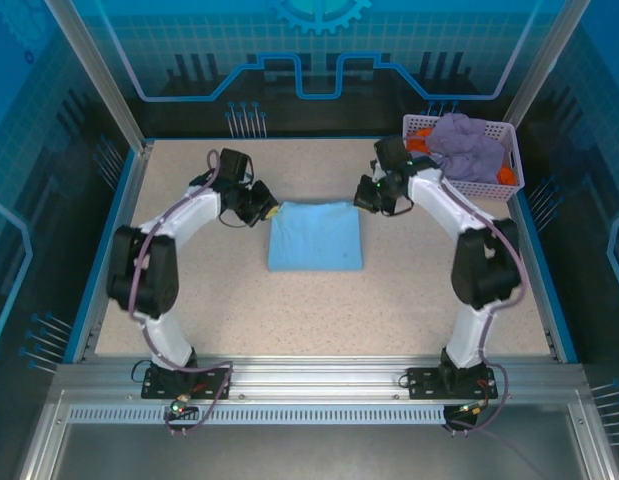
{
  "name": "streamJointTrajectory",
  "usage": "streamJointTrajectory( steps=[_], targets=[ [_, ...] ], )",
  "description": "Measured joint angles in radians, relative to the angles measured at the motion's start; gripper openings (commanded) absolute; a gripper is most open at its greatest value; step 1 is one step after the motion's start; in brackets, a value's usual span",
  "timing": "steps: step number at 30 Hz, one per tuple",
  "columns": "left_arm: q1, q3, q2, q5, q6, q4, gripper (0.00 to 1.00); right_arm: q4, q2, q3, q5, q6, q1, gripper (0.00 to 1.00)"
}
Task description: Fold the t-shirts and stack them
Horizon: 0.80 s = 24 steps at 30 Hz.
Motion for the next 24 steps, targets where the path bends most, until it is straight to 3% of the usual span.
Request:
streamJointTrajectory(
  steps=[1, 2, 4, 7, 11, 15, 17, 19, 24],
  targets=[
    [0.013, 0.054, 0.064, 0.004, -0.002, 0.005, 0.36, -0.010, 0.073, 0.074, -0.006, 0.001, -0.014, 0.38],
    [0.025, 0.095, 0.112, 0.008, -0.002, 0.004, 0.41, -0.030, 0.139, 0.145, -0.010, 0.008, -0.027, 0.48],
    [0.051, 0.174, 0.209, 0.006, -0.001, 0.001, 0.67, -0.058, 0.271, 0.277, -0.021, 0.013, -0.055, 0.58],
    [0.083, 0.223, 0.270, -0.014, 0.001, -0.028, 0.77, -0.096, 0.368, 0.357, -0.046, 0.017, -0.093, 0.66],
    [0.103, 0.221, 0.236, -0.063, 0.018, -0.061, 0.77, -0.090, 0.304, 0.272, -0.051, 0.020, -0.135, 0.62],
    [0.070, 0.147, 0.076, -0.108, 0.042, -0.051, 0.68, -0.015, 0.049, 0.006, -0.055, 0.024, -0.136, 0.50],
    [0.016, 0.068, -0.040, -0.126, 0.043, -0.014, 0.58, 0.031, -0.090, -0.113, -0.064, 0.025, -0.110, 0.43],
    [-0.074, -0.007, -0.143, -0.133, 0.026, 0.030, 0.49, 0.085, -0.189, -0.202, -0.086, 0.034, -0.062, 0.30],
    [-0.257, -0.037, -0.122, -0.112, 0.006, 0.135, 0.28, 0.205, -0.145, -0.282, -0.152, 0.060, 0.031, 0.21]
  ],
)
